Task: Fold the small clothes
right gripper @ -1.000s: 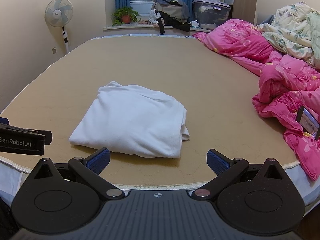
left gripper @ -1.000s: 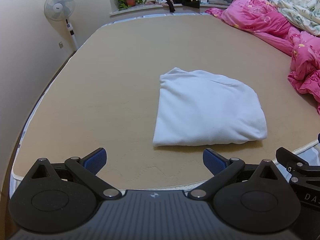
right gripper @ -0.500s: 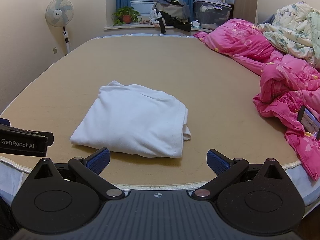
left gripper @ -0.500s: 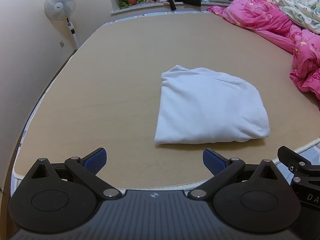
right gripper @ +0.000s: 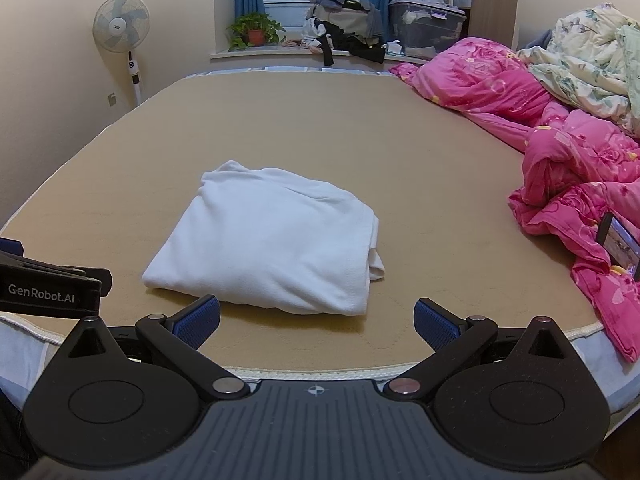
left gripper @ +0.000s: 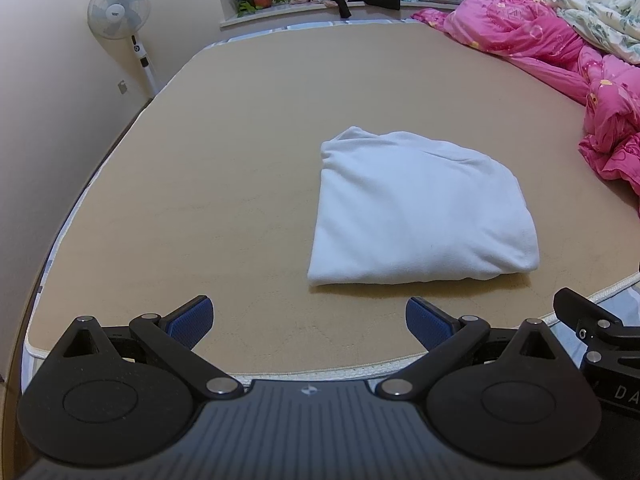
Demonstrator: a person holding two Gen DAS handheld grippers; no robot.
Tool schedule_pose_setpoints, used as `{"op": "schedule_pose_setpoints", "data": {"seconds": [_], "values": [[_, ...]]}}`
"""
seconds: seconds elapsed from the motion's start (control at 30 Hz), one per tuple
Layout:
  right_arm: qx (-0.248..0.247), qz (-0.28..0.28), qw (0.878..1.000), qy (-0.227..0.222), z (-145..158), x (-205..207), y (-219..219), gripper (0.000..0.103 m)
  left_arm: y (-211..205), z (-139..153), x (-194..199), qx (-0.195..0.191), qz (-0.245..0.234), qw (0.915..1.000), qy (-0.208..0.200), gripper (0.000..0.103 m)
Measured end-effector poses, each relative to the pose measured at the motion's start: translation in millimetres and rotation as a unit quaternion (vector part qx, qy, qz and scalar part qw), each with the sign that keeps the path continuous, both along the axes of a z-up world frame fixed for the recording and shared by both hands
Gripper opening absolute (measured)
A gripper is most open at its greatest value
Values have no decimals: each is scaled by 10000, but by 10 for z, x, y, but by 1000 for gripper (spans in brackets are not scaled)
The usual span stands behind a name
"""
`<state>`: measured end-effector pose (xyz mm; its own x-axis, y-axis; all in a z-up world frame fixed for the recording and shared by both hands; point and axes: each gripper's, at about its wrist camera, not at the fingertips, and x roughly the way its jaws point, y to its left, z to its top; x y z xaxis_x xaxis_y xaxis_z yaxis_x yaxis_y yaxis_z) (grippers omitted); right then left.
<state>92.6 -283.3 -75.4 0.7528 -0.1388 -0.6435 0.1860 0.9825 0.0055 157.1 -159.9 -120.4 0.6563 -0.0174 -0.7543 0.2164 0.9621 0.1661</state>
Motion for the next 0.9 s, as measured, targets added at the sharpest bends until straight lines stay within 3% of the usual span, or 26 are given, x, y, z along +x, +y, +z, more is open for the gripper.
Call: {"op": "schedule_pose_setpoints", "data": {"seconds": [0.9], "values": [[5, 9, 10000, 20, -8, 8, -1, 102, -15, -37, 9, 67, 28, 10000, 28, 103]]}}
